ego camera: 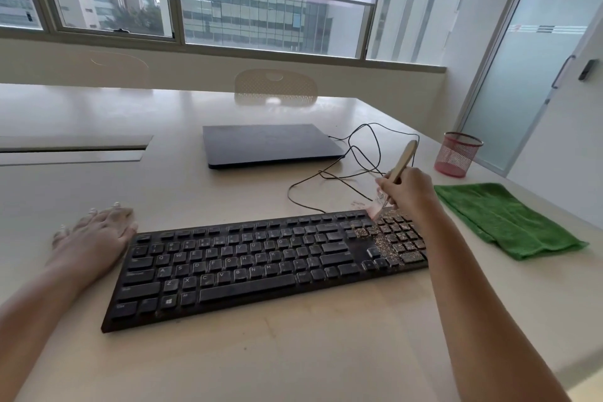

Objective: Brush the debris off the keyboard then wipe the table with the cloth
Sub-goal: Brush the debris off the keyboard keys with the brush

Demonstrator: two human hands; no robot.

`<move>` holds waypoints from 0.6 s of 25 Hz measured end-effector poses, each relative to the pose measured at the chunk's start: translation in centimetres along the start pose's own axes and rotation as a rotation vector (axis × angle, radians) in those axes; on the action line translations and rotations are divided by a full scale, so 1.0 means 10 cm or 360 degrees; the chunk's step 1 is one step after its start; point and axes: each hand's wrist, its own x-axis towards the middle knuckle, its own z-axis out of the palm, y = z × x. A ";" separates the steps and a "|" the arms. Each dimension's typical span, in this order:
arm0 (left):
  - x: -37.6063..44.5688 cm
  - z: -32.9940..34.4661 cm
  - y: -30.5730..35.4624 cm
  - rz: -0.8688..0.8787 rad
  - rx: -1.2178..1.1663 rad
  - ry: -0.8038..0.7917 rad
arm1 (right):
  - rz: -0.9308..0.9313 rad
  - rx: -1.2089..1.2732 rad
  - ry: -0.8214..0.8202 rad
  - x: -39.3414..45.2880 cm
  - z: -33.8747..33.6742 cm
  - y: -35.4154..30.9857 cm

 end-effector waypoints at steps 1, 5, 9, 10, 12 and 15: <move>0.05 0.05 -0.06 0.0007 0.0006 -0.0007 | -0.0065 0.0056 0.0028 0.00 0.02 -0.02; 0.19 0.17 -0.23 0.0037 0.0035 0.0002 | -0.0209 0.0181 -0.0227 -0.03 0.13 -0.10; 0.26 0.23 -0.27 0.0037 0.0050 0.0045 | 0.0062 0.0066 0.0010 0.08 -0.06 0.18; 0.27 0.24 -0.29 0.0032 0.0041 0.0048 | 0.0075 0.0101 0.0097 0.09 -0.08 0.22; 0.29 0.26 -0.32 0.0046 0.0005 0.0049 | -0.0034 0.0241 0.0116 0.08 -0.01 0.16; 0.34 0.29 -0.38 0.0047 -0.0007 0.0036 | -0.0259 0.0409 -0.0212 -0.02 0.19 -0.08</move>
